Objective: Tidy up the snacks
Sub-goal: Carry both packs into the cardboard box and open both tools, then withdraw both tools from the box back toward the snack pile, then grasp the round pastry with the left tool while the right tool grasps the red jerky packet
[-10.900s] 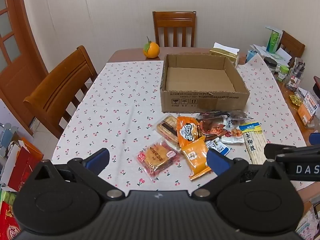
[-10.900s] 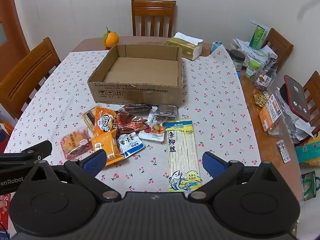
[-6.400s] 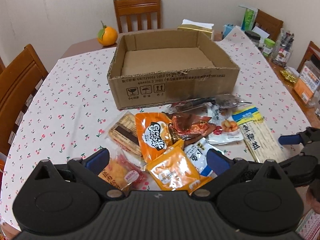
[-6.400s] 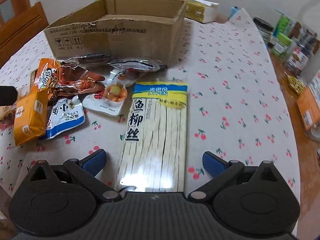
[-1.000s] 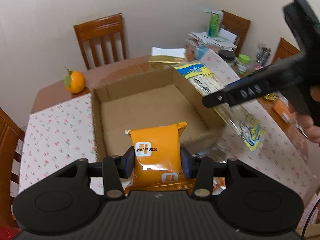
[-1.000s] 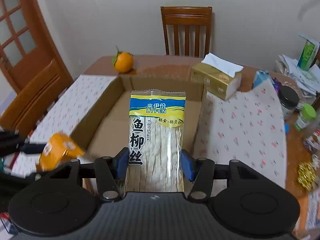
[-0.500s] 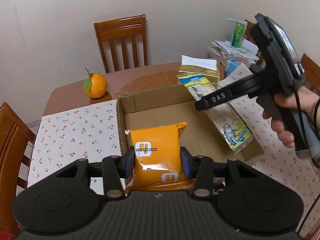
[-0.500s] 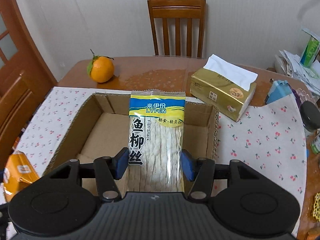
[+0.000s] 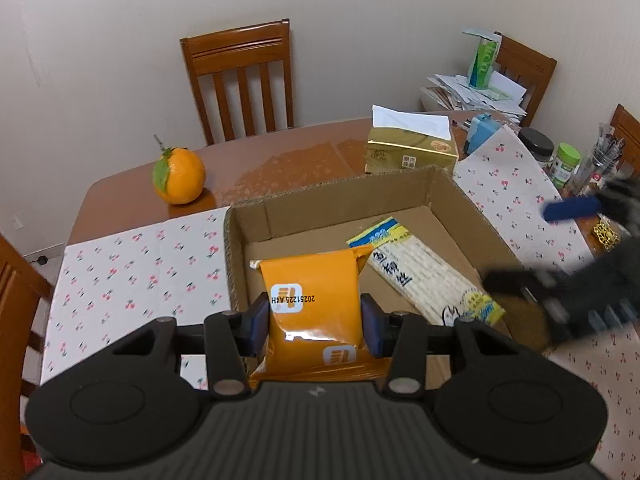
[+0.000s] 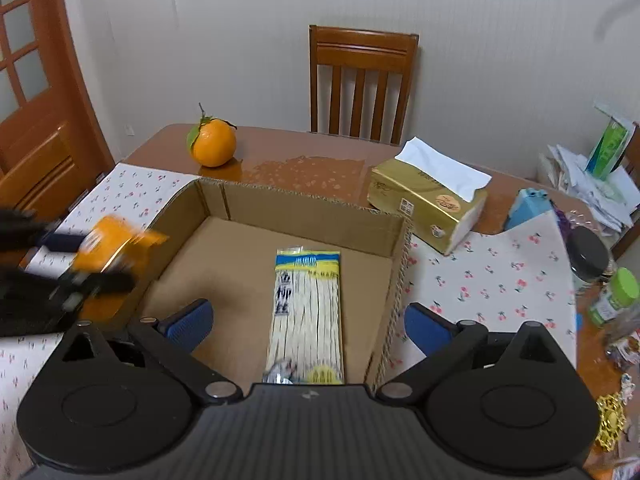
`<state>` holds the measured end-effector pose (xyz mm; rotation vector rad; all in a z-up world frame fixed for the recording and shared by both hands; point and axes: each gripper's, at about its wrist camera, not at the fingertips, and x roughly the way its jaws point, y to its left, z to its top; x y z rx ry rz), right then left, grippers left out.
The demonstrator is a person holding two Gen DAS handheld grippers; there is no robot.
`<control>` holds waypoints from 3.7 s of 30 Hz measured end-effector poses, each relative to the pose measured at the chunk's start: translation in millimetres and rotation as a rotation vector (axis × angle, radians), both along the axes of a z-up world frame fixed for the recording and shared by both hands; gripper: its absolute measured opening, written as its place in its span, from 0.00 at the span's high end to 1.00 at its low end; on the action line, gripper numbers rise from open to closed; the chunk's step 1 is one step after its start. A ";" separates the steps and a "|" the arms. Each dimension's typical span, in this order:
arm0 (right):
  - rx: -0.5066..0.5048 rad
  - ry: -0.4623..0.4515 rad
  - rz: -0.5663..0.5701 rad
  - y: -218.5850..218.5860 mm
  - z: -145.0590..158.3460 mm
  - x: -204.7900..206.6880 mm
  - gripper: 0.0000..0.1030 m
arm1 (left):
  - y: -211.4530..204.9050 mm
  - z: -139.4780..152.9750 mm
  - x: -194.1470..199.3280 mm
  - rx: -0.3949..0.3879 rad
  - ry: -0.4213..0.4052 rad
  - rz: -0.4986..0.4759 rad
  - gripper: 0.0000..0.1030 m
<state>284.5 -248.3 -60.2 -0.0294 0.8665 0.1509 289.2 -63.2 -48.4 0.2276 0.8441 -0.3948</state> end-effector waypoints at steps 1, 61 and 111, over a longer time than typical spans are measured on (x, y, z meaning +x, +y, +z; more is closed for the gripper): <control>-0.003 -0.002 -0.001 -0.2 0.6 -6.6 0.00 | -2.4 -1.4 4.3 0.002 0.001 -0.002 0.56; -0.088 0.220 -0.043 -12.2 -93.6 -190.5 0.00 | 52.9 -62.4 -185.1 0.068 0.071 0.289 0.11; -0.065 0.138 -0.008 -10.0 -105.6 -177.9 0.25 | 57.7 -100.9 -208.4 0.057 0.225 0.026 0.21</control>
